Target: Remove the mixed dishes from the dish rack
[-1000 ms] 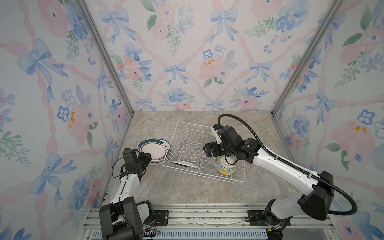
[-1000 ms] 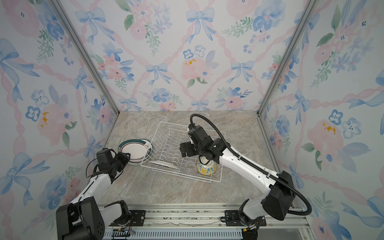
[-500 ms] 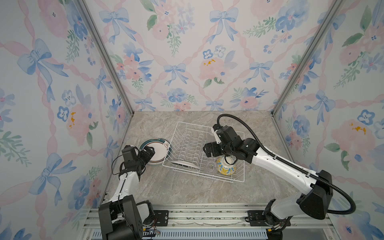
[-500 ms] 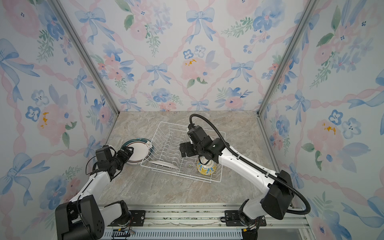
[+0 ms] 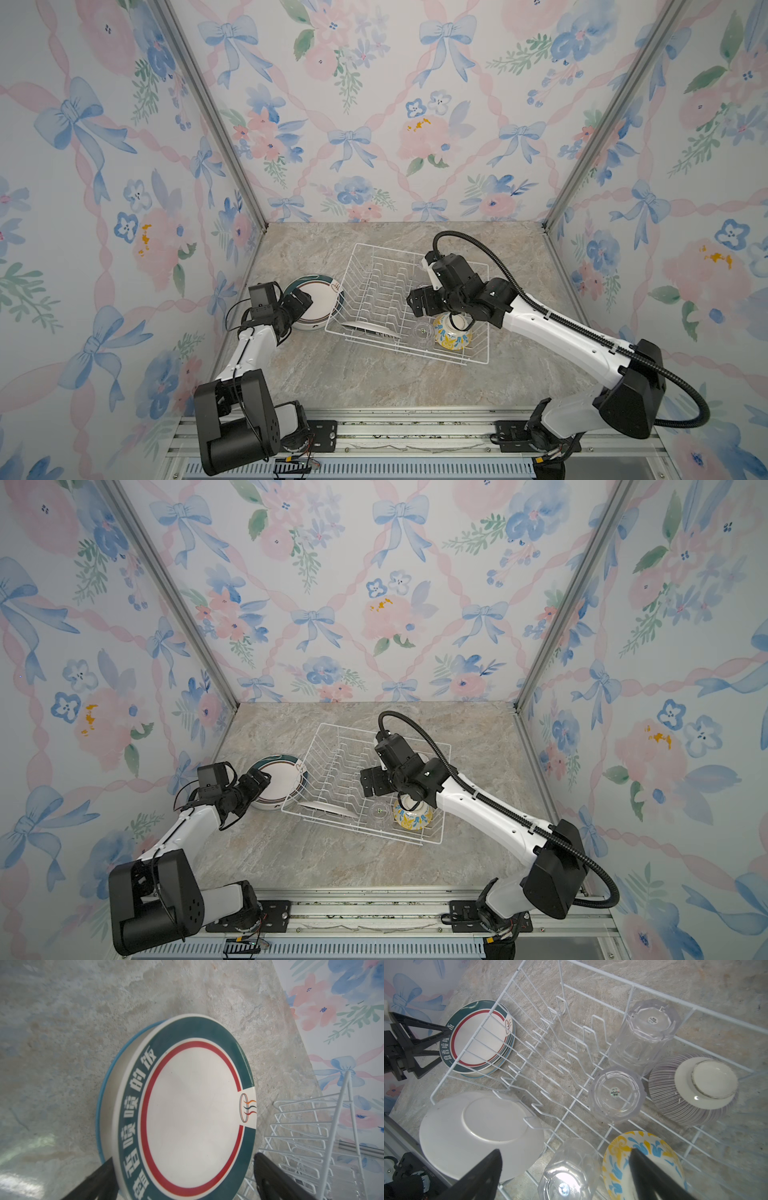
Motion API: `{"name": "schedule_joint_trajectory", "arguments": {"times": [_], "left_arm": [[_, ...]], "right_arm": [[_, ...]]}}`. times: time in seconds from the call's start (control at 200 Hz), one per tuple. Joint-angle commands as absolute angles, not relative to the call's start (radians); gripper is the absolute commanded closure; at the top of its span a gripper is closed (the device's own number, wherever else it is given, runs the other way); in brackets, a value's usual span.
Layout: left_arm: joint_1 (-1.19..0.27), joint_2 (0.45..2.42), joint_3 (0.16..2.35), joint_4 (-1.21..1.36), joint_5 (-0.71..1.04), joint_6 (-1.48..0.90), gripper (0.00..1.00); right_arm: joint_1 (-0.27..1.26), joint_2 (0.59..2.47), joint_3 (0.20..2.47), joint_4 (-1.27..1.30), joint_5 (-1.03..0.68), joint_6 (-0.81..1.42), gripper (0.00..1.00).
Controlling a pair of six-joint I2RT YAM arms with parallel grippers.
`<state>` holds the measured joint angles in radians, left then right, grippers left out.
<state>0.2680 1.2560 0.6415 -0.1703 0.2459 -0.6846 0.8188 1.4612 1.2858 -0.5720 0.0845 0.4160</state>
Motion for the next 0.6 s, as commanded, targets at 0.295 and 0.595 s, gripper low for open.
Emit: {"name": "schedule_joint_trajectory", "arguments": {"times": [0.295,0.595], "left_arm": [[0.254,1.211,0.729,-0.368,0.028,-0.622,0.02],[0.227,1.133,0.693,-0.368,0.091,-0.616,0.02]], "right_arm": [[0.81,1.425,1.286,-0.633,0.121,0.257,0.03],[0.847,1.381,1.256,-0.656,0.026,0.226,0.03]]}}
